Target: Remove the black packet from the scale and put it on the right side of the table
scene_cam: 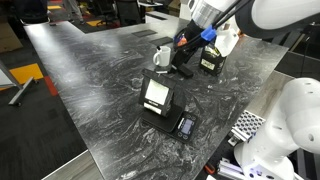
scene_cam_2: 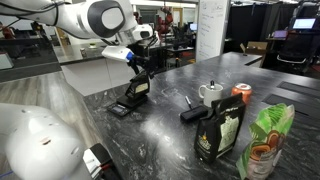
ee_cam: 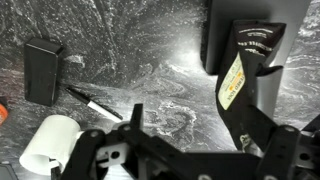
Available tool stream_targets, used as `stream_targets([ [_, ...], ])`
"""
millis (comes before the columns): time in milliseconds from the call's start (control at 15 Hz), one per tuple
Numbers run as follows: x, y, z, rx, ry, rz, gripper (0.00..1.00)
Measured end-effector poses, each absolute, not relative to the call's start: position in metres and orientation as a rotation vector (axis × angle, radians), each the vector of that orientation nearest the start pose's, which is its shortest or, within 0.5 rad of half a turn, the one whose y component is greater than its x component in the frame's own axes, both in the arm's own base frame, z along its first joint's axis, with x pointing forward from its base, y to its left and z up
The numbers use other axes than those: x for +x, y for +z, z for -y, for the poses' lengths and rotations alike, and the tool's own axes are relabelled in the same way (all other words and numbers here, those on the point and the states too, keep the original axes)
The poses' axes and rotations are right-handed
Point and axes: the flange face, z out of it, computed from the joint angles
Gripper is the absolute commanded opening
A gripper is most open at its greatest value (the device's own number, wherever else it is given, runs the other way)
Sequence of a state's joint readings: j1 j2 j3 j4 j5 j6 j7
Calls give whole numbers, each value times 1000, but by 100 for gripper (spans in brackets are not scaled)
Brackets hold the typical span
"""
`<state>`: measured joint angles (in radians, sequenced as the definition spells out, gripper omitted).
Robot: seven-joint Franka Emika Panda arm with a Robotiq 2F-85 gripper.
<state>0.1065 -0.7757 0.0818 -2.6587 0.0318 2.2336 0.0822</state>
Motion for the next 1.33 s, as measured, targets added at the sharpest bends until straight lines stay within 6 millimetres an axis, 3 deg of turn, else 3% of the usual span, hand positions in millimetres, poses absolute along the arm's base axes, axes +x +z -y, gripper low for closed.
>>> stream_targets([
  [333,345,507,-114,-3061,-544,229,100],
  [667,368,479,-121,-3024,-479,250,100],
  [733,373,474,-119,-3013,-467,249,75],
  [867,382,463,-114,-2996,-449,255,68],
  [1333,395,451,-113,-2984,-422,280,16],
])
